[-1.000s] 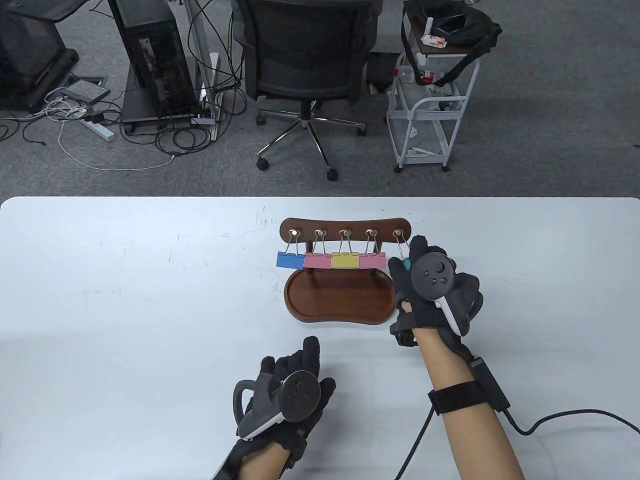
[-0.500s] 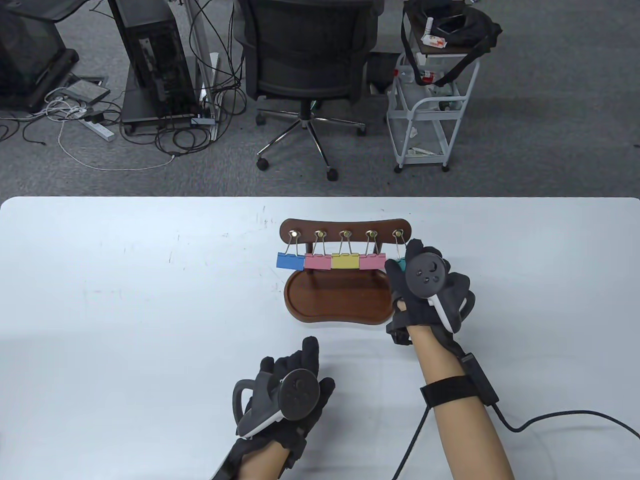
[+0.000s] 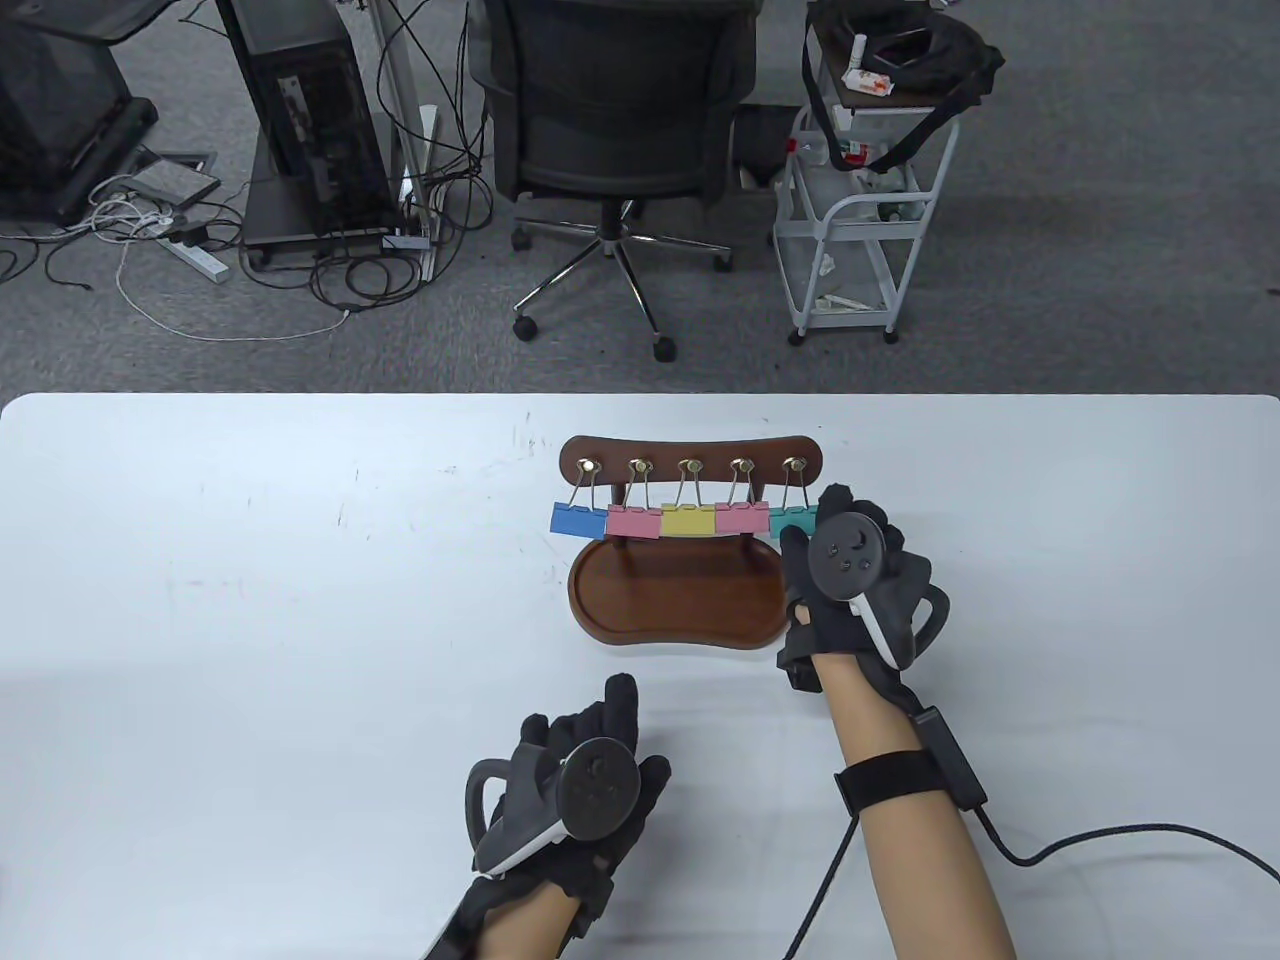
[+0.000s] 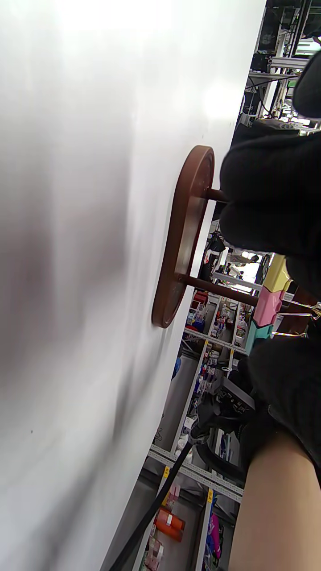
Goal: Hook binder clip onto key rack
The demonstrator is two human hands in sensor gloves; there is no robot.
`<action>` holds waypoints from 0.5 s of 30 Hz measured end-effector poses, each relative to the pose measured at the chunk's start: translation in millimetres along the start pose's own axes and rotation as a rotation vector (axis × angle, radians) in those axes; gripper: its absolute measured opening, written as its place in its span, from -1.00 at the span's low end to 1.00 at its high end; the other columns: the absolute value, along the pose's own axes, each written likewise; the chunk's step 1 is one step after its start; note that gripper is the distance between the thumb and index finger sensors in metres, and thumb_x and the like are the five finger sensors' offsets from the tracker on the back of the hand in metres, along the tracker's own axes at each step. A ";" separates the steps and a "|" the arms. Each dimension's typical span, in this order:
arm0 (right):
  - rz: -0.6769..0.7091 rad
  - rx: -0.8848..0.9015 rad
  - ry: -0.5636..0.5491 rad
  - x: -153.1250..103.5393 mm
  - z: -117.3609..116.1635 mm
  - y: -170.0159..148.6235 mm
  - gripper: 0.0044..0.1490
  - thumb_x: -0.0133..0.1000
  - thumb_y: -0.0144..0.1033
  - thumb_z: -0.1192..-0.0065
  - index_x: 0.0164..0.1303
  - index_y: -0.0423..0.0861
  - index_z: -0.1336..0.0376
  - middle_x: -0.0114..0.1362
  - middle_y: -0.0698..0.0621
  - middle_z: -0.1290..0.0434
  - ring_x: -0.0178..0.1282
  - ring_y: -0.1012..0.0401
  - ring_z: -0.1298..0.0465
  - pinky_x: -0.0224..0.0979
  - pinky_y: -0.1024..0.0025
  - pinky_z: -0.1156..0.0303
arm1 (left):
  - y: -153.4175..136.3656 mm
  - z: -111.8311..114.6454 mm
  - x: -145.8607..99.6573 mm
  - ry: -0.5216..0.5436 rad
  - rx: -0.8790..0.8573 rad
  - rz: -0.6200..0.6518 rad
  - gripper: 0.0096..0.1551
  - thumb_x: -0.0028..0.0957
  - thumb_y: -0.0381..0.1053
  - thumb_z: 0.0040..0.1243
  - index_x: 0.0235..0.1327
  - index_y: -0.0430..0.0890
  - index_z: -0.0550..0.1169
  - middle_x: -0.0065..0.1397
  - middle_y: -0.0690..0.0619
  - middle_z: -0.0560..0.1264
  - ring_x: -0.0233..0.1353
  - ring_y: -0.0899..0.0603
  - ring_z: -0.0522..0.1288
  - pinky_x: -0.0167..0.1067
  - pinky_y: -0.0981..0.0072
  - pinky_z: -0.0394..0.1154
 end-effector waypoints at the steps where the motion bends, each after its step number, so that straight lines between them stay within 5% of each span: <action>1: -0.005 -0.003 0.001 0.4 -0.2 -0.5 -0.06 0.16 -0.05 -0.44 0.62 -0.31 -0.19 0.54 -0.39 -0.33 0.37 -0.31 -0.38 0.36 -0.32 -0.29 | 0.0 0.0 0.0 0.000 0.000 0.000 0.01 0.24 0.15 0.20 0.72 -0.40 0.13 0.55 -0.40 0.45 0.44 -0.57 0.47 0.39 -0.66 0.14; 15: -0.001 0.003 0.036 0.7 -3.2 -4.5 -0.05 0.17 -0.02 -0.40 0.62 -0.32 -0.19 0.55 -0.41 -0.33 0.38 -0.34 -0.40 0.36 -0.32 -0.30 | -0.4 0.9 -0.3 -0.001 -0.002 -0.002 0.01 0.24 0.15 0.20 0.72 -0.40 0.14 0.55 -0.40 0.45 0.44 -0.57 0.47 0.39 -0.66 0.13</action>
Point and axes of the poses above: the tracker on the back of each hand, its own y axis roughly to the thumb side, its own x axis roughly from the wrist to the fingertips, z = x × y, the point moved 2 cm from there along x, roughly from the wrist to the fingertips
